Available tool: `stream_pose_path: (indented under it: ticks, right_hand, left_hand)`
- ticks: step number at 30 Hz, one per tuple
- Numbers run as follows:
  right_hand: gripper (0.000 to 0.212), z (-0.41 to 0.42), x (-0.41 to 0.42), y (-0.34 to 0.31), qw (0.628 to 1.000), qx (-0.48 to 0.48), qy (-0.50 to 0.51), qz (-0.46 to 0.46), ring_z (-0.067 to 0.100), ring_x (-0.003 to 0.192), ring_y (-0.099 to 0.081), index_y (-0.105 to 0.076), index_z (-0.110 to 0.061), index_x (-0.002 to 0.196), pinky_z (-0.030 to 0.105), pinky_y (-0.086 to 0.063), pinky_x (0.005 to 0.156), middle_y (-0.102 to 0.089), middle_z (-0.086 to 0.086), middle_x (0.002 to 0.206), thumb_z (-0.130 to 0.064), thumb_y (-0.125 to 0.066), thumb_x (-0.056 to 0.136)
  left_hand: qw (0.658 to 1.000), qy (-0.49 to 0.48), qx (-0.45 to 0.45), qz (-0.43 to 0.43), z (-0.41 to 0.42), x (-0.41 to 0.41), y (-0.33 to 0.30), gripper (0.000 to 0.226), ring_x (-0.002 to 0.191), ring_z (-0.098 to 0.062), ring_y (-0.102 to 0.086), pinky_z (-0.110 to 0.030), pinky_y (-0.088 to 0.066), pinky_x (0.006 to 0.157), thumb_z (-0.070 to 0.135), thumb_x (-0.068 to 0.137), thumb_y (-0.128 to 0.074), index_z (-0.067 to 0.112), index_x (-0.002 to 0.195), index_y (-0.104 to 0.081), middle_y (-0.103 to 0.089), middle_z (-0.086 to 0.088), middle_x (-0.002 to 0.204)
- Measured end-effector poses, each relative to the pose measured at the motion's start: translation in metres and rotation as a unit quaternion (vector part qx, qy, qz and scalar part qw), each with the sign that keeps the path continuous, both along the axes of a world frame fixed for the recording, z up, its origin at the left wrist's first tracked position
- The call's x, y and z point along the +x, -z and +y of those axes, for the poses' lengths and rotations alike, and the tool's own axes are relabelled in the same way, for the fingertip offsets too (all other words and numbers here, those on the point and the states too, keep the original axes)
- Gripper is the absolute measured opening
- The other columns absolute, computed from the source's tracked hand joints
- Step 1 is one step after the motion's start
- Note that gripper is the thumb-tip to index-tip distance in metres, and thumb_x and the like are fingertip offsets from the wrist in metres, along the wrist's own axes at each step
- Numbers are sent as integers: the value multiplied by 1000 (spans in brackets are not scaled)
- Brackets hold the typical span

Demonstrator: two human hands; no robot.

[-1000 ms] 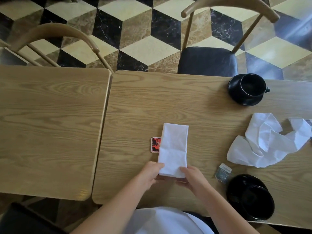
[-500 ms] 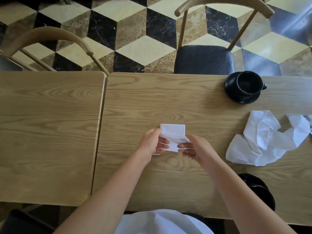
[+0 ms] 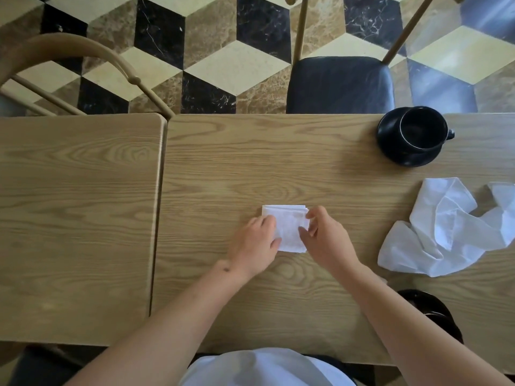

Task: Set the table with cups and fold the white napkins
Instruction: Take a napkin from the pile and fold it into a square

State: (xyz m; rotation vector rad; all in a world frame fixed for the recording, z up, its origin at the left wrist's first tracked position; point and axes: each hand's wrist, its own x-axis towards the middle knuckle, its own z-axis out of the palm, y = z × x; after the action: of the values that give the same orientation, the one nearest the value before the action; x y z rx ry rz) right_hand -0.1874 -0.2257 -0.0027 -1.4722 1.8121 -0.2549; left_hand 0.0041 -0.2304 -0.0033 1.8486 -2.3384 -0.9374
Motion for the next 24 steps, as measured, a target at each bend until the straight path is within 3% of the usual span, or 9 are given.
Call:
stream_pose_path:
  ticks: [3, 7, 11, 14, 17, 20, 22, 24]
  right_hand:
    - [38, -2, 2, 4, 976, -45, -184, 104, 24, 99, -57, -55, -13, 109, 36, -48, 74, -57, 3, 106, -37, -74, 87]
    - [52, -30, 10, 11, 939, -14, -301, 164, 27, 107, -57, -51, -13, 113, 36, -45, 85, -55, 5, 112, -52, -70, 85]
    - [56, -47, 15, 26, 911, 4, -350, 217, 24, 115, -53, -49, -16, 119, 33, -39, 90, -52, 2, 120, -48, -73, 80]
    - [71, -58, 18, 33, 908, 32, -358, 216, 22, 115, -53, -51, -18, 120, 33, -40, 94, -53, 0, 121, -57, -82, 69]
    - [78, -63, 21, 30, 907, 51, -358, 214, 23, 119, -53, -51, -17, 121, 34, -41, 97, -53, 1, 123, -58, -85, 65]
    - [58, -54, 19, 21, 939, 47, -295, 169, 26, 117, -53, -51, -13, 118, 34, -44, 92, -53, 3, 122, -41, -81, 76]
    - [36, -35, 13, 19, 990, 34, -110, 81, 25, 101, -55, -50, -15, 105, 35, -43, 72, -53, 1, 108, -28, -74, 81]
    - [34, -10, 11, 16, 994, 35, 94, 37, 20, 80, -54, -44, -21, 92, 32, -35, 56, -53, -8, 91, -34, -72, 79]
  left_hand:
    - [995, 79, 13, -53, -9, -10, 3, 42, 112, -28, -57, -40, -47, 86, 37, 87, -72, 11, 114, -52, -64, -6, 117]
    - [984, 120, 52, -120, -32, -20, 8, 55, 116, -30, -59, -42, -49, 84, 40, 86, -75, 10, 120, -45, -63, -10, 120]
    - [975, 124, 79, -166, -43, -25, 20, 56, 122, -28, -55, -39, -50, 88, 28, 86, -75, 8, 125, -41, -59, -10, 126]
    - [975, 104, 77, -181, -44, -31, 25, 67, 122, -24, -54, -37, -54, 88, 39, 80, -79, 9, 125, -40, -57, -6, 124]
    - [973, 91, 88, -190, -45, -36, 24, 67, 122, -24, -53, -36, -52, 89, 35, 77, -82, 10, 124, -40, -57, -6, 125]
    - [978, 36, 132, -154, -48, -37, 14, 63, 124, -26, -52, -37, -49, 93, 31, 78, -81, 9, 124, -43, -56, -8, 127]
    - [978, -129, 139, -85, -47, -32, 9, 41, 114, -30, -60, -40, -49, 85, 28, 84, -72, 12, 115, -51, -62, -7, 119]
    - [948, -290, 122, -42, -45, -24, 6, 26, 97, -32, -65, -38, -48, 70, 27, 86, -64, 13, 105, -54, -66, -6, 106]
